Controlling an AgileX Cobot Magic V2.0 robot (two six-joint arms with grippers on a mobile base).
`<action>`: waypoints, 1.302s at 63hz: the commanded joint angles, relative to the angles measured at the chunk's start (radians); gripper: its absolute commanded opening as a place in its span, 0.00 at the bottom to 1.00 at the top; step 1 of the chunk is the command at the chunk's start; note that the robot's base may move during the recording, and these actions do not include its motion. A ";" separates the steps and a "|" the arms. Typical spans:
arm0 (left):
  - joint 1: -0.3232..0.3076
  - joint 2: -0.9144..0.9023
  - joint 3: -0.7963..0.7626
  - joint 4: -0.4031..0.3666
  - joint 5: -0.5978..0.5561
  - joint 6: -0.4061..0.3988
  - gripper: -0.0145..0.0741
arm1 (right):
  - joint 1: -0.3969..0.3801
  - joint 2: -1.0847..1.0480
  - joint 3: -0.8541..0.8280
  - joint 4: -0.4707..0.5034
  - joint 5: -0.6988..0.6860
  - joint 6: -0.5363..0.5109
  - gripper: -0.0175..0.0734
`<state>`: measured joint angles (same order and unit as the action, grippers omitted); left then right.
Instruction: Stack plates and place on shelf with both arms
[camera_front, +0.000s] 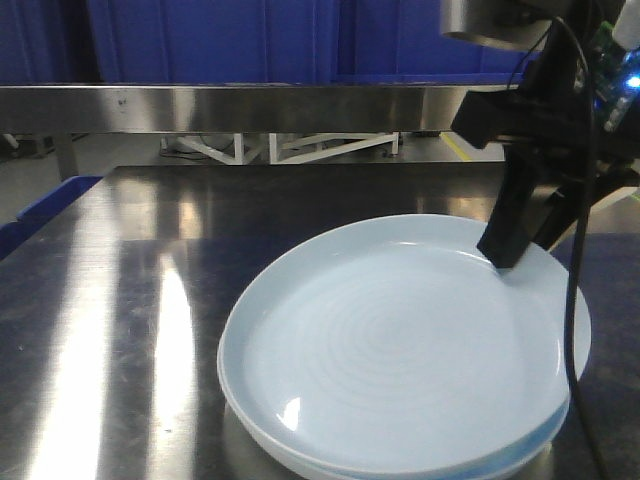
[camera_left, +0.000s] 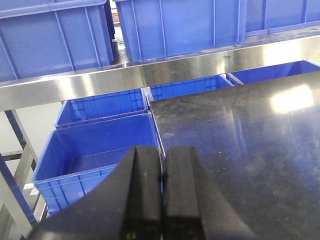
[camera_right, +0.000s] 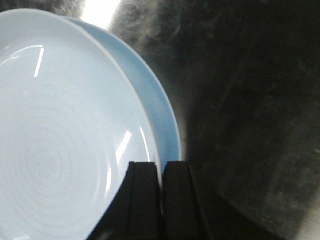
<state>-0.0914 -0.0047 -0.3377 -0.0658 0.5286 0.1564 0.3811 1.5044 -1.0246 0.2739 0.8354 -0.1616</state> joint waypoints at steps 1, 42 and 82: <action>0.000 0.023 -0.024 -0.007 -0.085 -0.008 0.26 | -0.002 -0.016 -0.024 0.026 -0.032 -0.008 0.26; 0.000 0.023 -0.024 -0.007 -0.085 -0.008 0.26 | -0.003 -0.056 -0.028 0.019 -0.017 -0.008 0.72; 0.000 0.023 -0.024 -0.007 -0.085 -0.008 0.26 | -0.003 -0.068 0.038 -0.002 -0.067 -0.008 0.72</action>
<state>-0.0914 -0.0047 -0.3377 -0.0658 0.5286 0.1564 0.3811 1.4515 -0.9765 0.2663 0.8165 -0.1616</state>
